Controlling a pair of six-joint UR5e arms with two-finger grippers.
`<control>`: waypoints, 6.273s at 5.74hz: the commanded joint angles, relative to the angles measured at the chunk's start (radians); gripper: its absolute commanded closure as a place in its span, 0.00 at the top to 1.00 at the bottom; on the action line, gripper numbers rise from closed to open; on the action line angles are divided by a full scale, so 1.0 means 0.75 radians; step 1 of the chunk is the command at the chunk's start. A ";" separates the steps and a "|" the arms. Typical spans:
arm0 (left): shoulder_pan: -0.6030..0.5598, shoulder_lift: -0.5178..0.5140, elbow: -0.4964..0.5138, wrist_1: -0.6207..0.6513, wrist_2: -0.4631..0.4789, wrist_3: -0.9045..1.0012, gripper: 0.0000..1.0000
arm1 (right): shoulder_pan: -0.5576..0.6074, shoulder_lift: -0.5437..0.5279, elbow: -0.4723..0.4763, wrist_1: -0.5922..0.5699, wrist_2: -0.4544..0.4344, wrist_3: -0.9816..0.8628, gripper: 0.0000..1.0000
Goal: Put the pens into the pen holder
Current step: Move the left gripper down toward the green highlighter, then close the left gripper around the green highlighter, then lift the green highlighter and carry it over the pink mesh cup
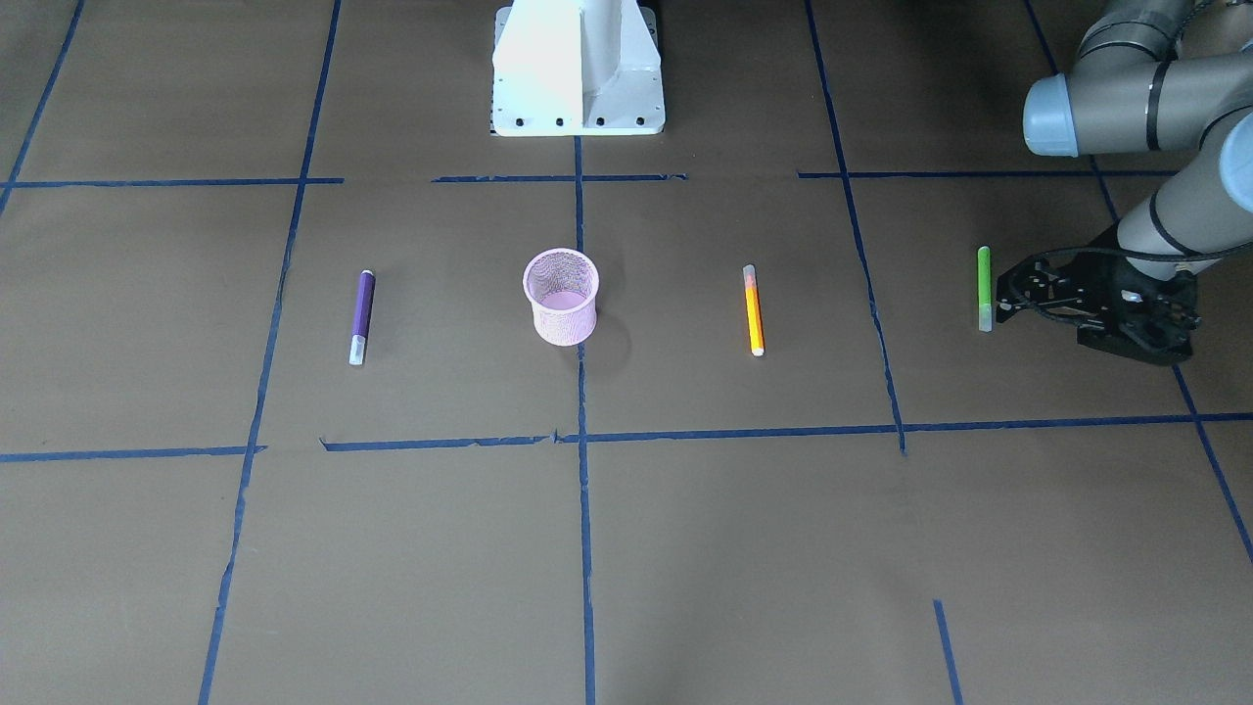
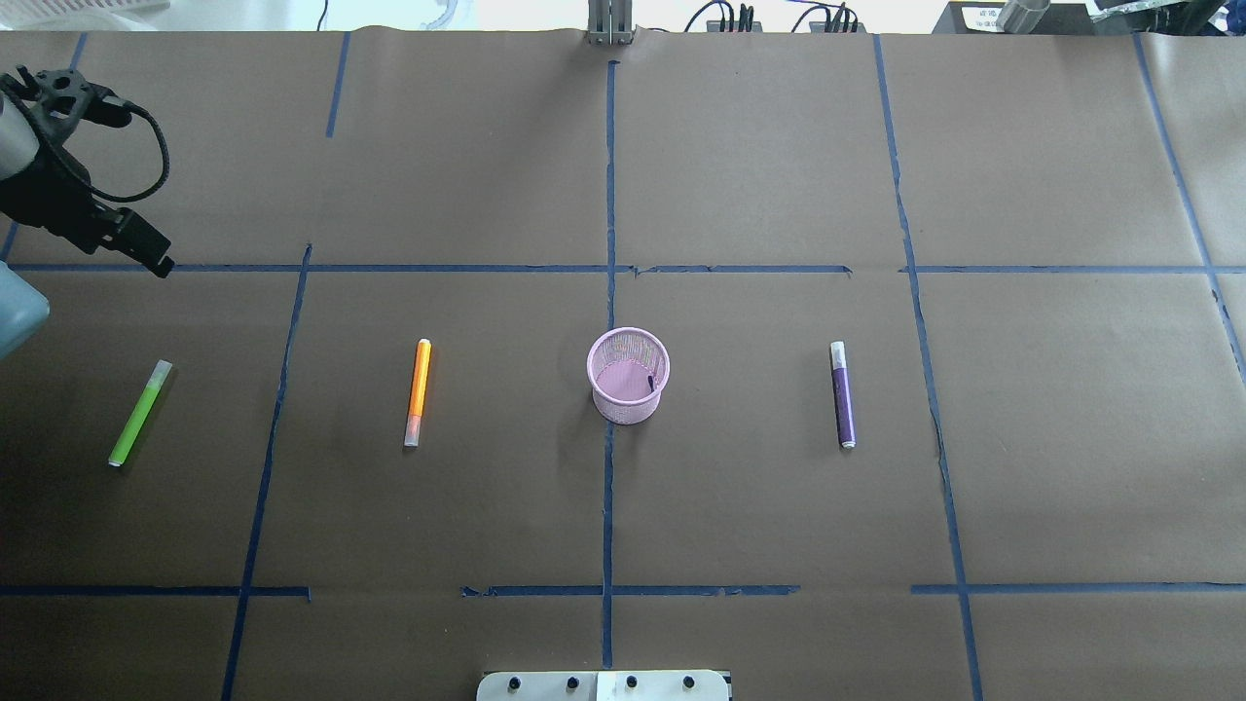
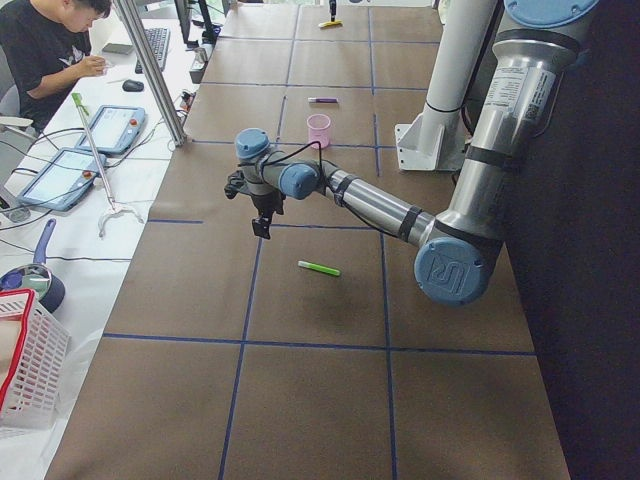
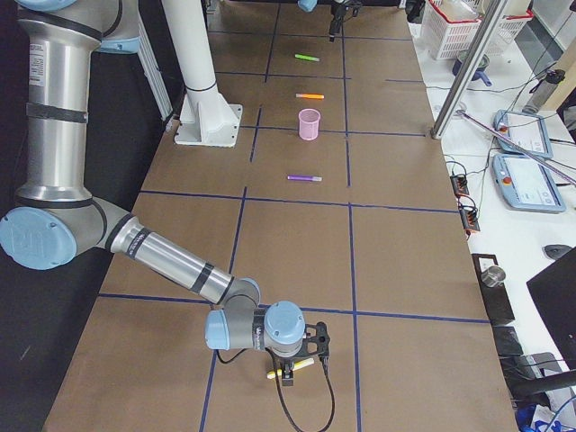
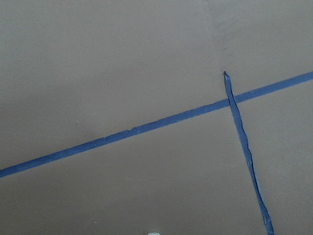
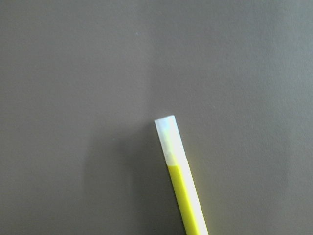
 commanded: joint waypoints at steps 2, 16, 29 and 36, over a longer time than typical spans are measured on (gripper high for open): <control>0.051 0.019 0.072 -0.061 0.008 0.007 1.00 | -0.002 -0.004 -0.056 0.025 -0.006 -0.020 1.00; 0.270 0.361 0.077 -0.612 0.106 -0.152 1.00 | -0.002 0.006 -0.046 0.025 0.000 -0.006 1.00; 0.288 0.377 0.080 -0.610 0.108 -0.148 0.04 | -0.002 0.004 -0.048 0.023 0.000 -0.004 1.00; 0.108 -0.119 -0.218 0.208 0.016 0.071 0.00 | -0.002 0.004 -0.058 0.021 0.006 -0.006 1.00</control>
